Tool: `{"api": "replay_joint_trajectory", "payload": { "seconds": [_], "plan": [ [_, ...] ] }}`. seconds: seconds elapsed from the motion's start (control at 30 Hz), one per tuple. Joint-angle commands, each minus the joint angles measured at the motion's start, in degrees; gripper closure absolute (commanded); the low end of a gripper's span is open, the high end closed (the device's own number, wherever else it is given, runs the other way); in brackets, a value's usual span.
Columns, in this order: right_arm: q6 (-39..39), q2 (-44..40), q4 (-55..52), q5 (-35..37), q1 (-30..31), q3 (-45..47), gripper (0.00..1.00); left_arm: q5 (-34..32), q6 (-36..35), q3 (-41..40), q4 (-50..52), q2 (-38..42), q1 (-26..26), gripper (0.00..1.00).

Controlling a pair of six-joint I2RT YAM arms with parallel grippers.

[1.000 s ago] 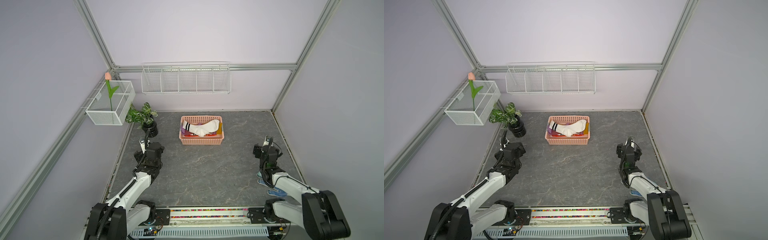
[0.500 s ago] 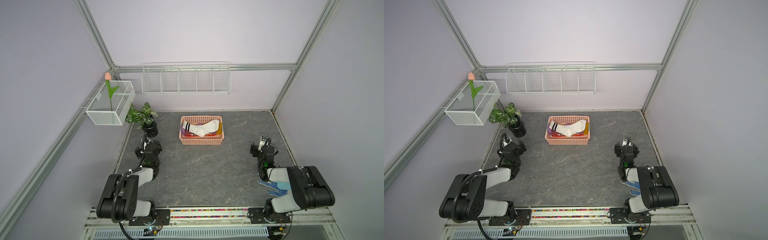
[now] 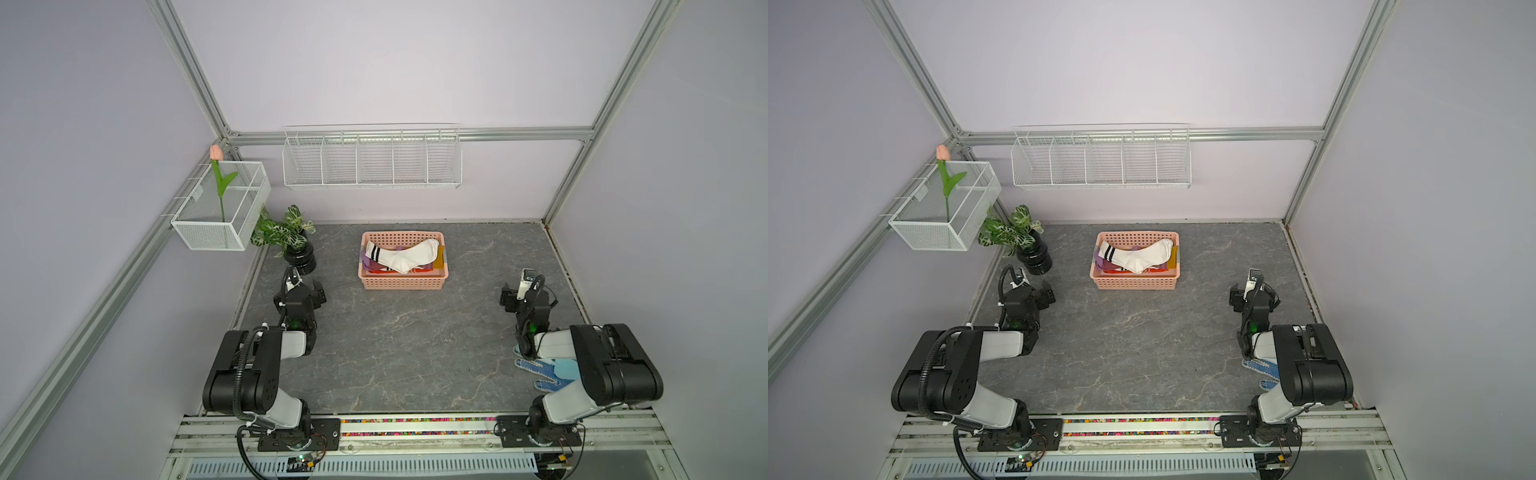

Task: Place the socks together as a pair
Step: Reset both arms

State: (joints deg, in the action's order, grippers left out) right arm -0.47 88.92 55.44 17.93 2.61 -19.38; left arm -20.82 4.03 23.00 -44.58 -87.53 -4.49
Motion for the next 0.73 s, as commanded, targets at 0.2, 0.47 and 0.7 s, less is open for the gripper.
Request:
{"api": "replay_joint_trajectory", "payload": {
  "seconds": [0.2,0.47,0.7],
  "plan": [
    [-1.45,0.23,2.36,-2.01,0.20,0.31,0.11,0.69,0.03,1.34,-0.07,0.87,0.23,0.00],
    [-1.95,0.33,1.45,-4.28,0.11,-0.34,0.11,0.69,0.01,1.39,-0.15,0.92,0.27,0.00],
    [-1.20,-0.07,0.38,-8.11,-1.64,-0.50,0.11,0.69,0.00,1.38,-0.09,0.88,0.27,0.01]
  ]
}}
